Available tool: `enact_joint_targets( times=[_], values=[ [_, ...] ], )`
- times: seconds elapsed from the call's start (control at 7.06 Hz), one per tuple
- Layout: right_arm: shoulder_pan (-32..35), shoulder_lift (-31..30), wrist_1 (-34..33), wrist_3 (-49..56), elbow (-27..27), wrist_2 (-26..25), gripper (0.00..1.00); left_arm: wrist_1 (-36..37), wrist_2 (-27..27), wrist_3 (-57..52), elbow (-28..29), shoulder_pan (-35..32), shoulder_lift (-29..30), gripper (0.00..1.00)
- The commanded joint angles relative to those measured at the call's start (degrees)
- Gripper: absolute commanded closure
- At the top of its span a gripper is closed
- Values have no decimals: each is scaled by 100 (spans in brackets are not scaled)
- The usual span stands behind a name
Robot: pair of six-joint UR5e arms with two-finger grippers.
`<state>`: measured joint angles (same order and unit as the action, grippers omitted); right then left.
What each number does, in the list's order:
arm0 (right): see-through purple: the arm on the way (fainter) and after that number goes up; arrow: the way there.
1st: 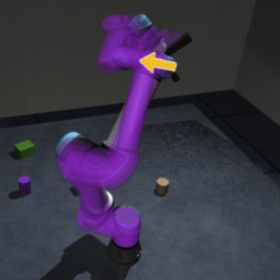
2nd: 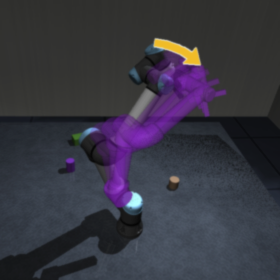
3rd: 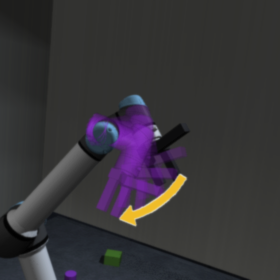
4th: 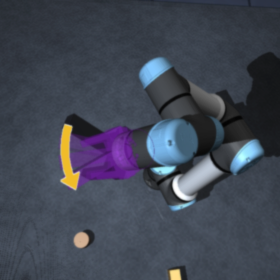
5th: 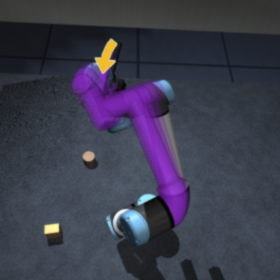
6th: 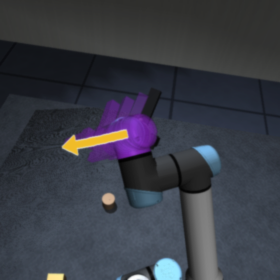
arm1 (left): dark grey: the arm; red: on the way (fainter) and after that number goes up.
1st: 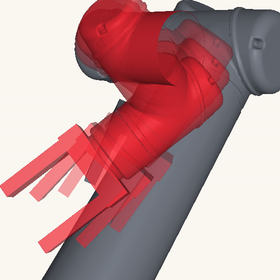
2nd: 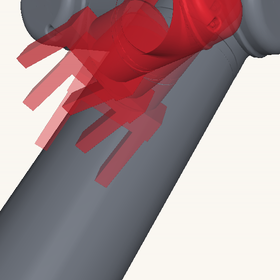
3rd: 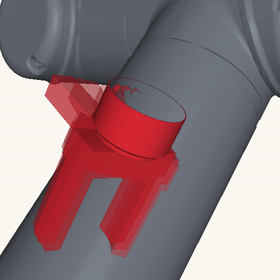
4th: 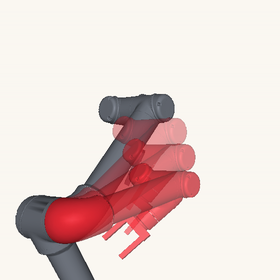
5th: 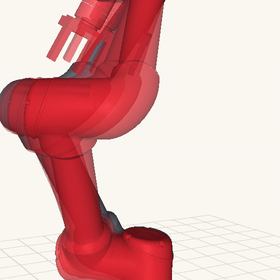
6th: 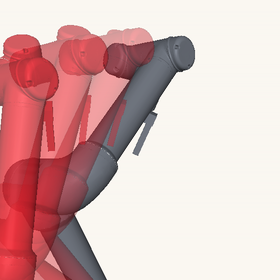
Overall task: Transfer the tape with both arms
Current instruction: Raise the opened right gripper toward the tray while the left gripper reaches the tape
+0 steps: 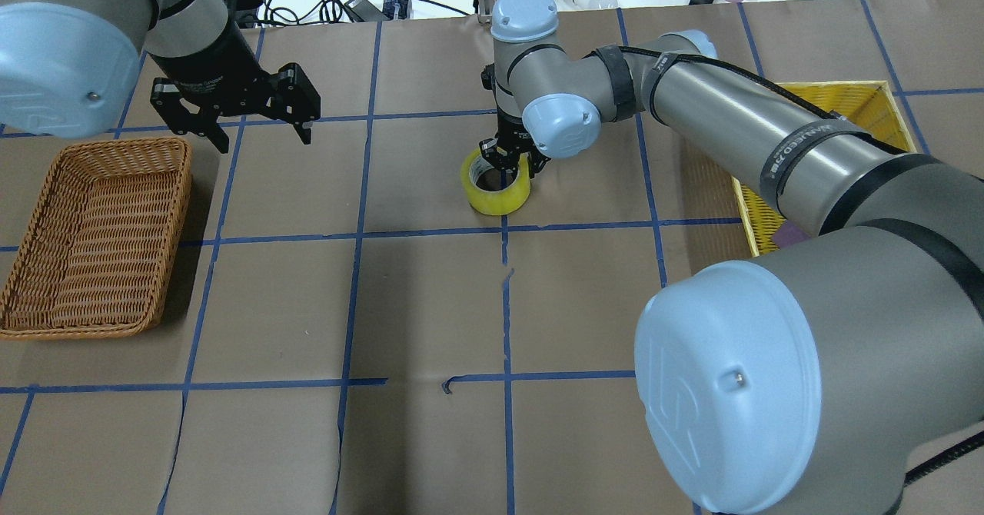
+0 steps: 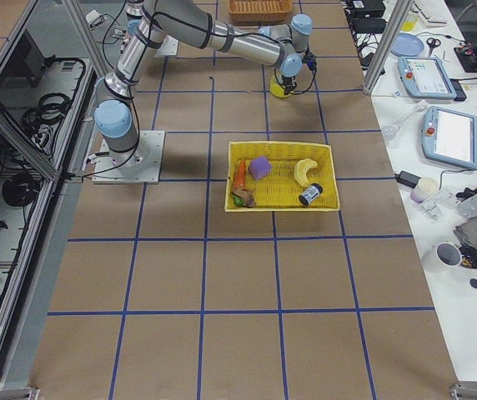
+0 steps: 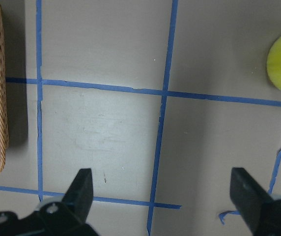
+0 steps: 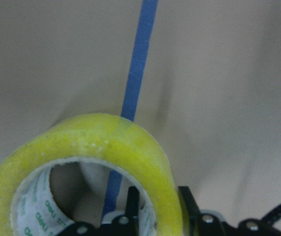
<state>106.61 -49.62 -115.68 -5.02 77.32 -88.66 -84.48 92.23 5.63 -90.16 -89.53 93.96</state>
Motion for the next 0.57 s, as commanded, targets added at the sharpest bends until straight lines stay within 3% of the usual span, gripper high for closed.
enact_joint_targets(
  times=[0.0,0.28,0.42],
  values=[
    [-26,-91,2,-51,-67,6,0,2,-4,9,-1,-30,17,0],
    [-174,-651,124,-43,-164,-116,0,98,-4,0,7,31,61,0],
    [-437,-1072,656,9,-182,-160,0,220,-12,9,42,58,122,0]
  ],
)
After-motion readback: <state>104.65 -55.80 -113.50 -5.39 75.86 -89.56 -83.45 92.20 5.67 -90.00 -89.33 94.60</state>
